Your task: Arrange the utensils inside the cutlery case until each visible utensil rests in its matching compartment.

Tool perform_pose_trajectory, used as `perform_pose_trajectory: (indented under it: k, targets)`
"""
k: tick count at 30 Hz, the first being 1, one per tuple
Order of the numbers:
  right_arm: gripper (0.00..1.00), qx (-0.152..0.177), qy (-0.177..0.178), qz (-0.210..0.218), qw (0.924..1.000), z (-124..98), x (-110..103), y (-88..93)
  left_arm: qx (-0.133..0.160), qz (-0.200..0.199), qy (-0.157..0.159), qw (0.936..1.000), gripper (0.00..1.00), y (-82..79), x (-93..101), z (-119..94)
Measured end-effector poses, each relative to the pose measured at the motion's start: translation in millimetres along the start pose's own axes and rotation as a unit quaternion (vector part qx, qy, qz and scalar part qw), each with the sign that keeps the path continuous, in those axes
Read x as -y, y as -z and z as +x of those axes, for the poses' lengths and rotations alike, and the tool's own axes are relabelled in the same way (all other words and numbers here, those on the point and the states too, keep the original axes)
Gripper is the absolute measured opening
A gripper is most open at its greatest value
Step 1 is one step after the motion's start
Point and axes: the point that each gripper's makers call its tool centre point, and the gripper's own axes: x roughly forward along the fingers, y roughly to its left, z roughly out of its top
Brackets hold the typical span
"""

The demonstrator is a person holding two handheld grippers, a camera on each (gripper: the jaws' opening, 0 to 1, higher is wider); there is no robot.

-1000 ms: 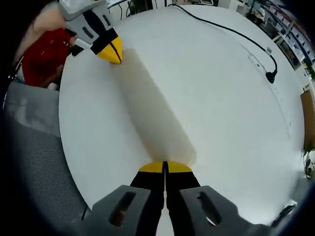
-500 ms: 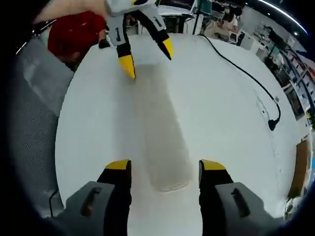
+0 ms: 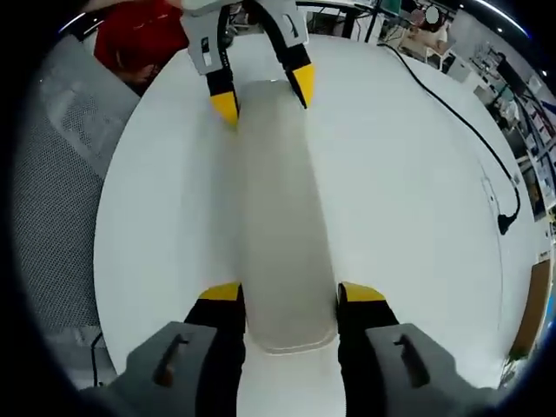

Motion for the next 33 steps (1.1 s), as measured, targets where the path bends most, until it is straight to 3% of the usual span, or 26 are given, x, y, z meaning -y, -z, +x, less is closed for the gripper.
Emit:
perform_pose_trajectory:
  k: [15, 33]
  targets:
    - [0.40, -0.020, -0.008, -0.009, 0.9997, -3, -76, -2.0, -0.026, 0.005, 0.010, 0.9996, 0.43, 24.2, 75.5, -25]
    - [0.40, -0.047, -0.016, -0.014, 0.9987, -7, -131, 5.8, -0.050, 0.003, 0.019, 0.9986, 0.43, 33.1, 127.5, -39]
